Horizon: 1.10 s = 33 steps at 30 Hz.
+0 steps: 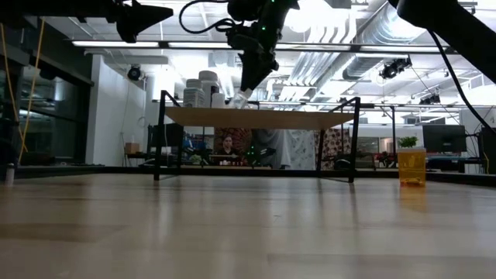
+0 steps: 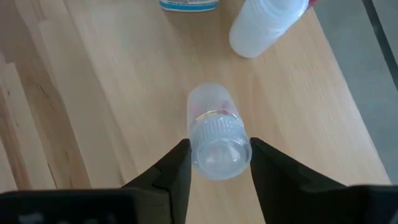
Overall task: Pick and place medicine bottles onto shelf by color
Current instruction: Put the top white pill bottle on the shelf
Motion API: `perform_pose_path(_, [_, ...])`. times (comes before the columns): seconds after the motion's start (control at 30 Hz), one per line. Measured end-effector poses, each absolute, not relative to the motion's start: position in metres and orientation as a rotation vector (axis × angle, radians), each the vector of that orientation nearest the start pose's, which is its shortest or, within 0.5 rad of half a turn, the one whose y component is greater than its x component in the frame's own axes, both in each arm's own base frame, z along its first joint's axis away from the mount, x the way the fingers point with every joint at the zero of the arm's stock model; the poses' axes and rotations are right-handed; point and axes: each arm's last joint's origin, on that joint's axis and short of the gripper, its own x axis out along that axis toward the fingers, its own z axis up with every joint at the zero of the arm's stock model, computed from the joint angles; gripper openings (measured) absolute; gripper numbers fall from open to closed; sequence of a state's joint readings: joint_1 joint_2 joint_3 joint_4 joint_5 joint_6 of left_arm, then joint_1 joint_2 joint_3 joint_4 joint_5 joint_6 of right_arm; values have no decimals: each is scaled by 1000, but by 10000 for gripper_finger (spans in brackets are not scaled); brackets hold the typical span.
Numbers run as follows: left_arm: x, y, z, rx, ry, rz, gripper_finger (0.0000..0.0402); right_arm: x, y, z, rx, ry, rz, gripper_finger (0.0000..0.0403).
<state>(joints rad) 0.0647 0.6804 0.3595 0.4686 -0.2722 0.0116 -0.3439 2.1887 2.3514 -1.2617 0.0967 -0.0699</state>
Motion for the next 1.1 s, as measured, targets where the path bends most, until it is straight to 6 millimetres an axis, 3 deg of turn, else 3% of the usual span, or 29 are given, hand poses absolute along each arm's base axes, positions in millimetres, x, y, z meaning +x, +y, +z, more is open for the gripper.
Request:
perform_pose_path(0.2, [160,18,263,-4,-145,337,287,409,-148,341,79,1164,-345,130])
perform_pose_path(0.43, [160,18,263,-4,-142,337,287,381,-138,351,103,1337,-347,126])
perform_pose_path(0.63, [160,18,263,-11,-143,337,287,371,-139,363,143,1305,-362,121])
perform_pose_path(0.9, [160,18,262,-10,-129,335,287,354,-159,374,278,1250,-494,121])
perform_pose_path(1.1, [160,18,260,-18,-117,333,287,324,-188,376,440,1229,-674,121])
